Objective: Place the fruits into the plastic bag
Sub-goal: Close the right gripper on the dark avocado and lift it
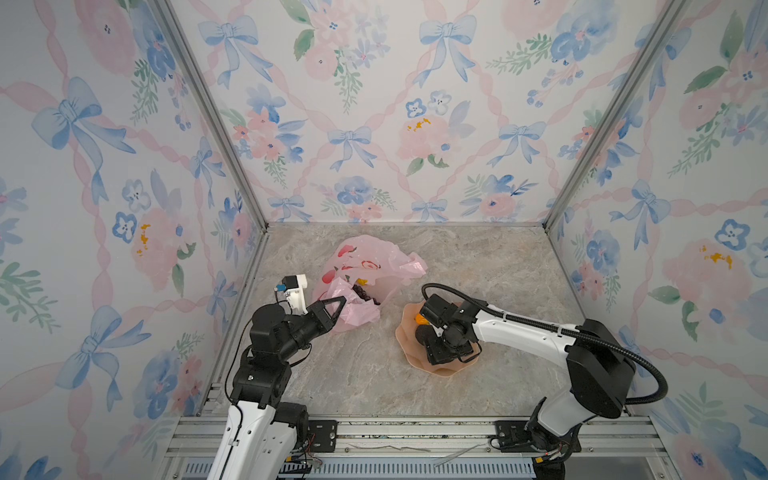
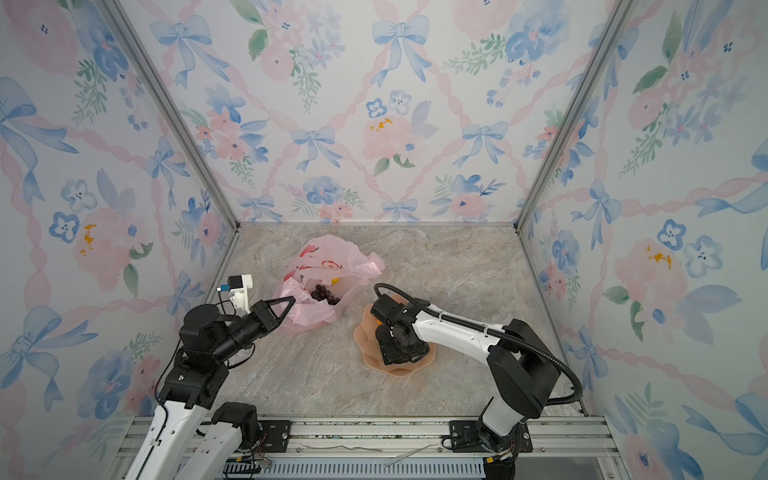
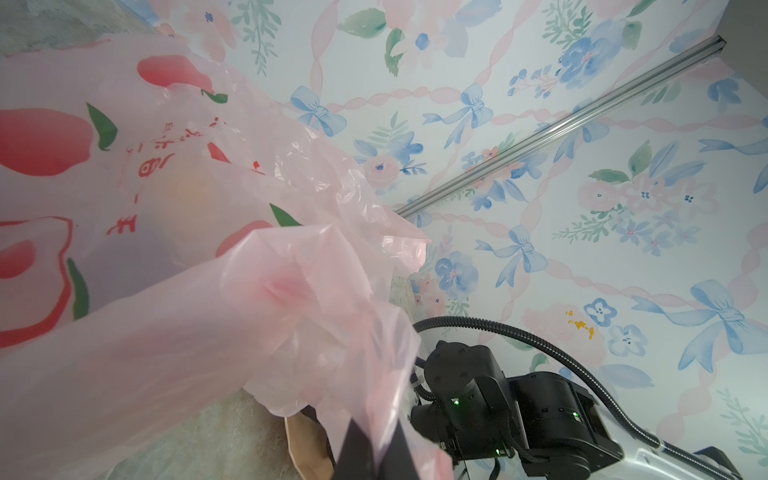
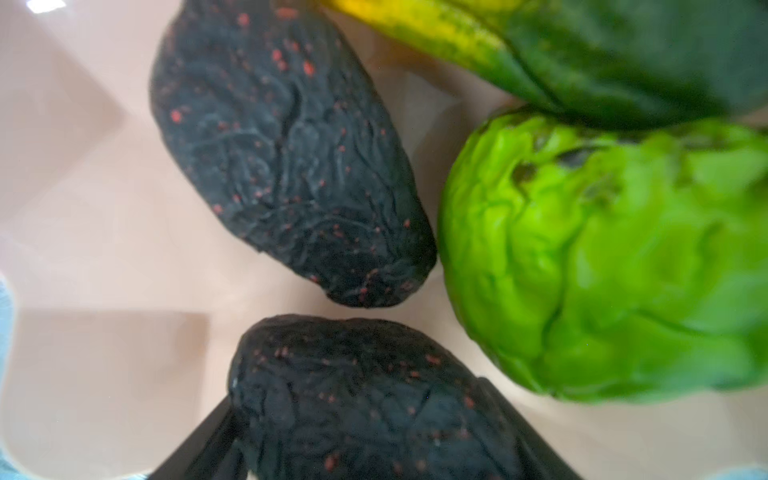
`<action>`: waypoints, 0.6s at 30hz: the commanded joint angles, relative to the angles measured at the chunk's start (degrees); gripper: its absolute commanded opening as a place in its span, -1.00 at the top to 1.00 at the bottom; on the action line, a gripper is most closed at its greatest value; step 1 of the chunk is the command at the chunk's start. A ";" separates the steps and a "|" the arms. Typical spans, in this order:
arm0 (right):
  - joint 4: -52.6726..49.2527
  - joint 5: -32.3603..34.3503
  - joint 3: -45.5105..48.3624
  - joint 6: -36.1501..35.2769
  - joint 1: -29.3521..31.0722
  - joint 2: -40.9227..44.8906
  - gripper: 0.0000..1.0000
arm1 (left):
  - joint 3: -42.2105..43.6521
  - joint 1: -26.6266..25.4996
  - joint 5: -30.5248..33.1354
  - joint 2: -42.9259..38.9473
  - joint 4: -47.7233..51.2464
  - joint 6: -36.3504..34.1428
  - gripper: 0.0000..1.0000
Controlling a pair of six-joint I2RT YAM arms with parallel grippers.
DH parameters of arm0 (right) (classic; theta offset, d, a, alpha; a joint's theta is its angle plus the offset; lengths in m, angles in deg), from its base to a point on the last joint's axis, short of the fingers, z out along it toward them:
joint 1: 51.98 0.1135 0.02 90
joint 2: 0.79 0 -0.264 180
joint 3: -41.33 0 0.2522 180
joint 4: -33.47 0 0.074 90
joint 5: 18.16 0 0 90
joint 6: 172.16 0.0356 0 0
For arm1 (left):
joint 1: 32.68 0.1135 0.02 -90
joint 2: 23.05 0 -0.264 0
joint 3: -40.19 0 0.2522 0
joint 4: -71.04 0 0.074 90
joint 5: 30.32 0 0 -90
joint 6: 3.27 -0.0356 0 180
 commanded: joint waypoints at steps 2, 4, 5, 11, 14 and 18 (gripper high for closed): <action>-2.69 -0.01 -1.60 1.17 0.76 3.57 -0.46 | 0.63 0.48 -0.66 -0.49 -1.63 -0.60 1.00; -3.09 -0.63 -1.75 1.55 0.81 5.42 -0.46 | 0.56 0.48 -0.66 -0.48 -1.52 -0.60 1.00; -3.39 -0.90 -1.94 1.71 0.81 6.45 -0.46 | 0.51 0.48 -0.66 -0.44 -1.58 -0.60 1.00; -4.33 -3.02 -3.46 2.18 0.30 11.65 -0.47 | 0.51 0.48 -0.75 -0.48 -1.56 -0.52 1.00; -3.83 -5.17 -4.19 2.26 -0.46 13.52 -0.47 | 0.51 0.49 -0.75 -0.59 -1.60 -0.52 1.00; -1.37 -9.99 -5.35 2.35 -1.94 15.81 -0.47 | 0.45 0.48 -0.83 -0.58 -1.56 -0.43 1.00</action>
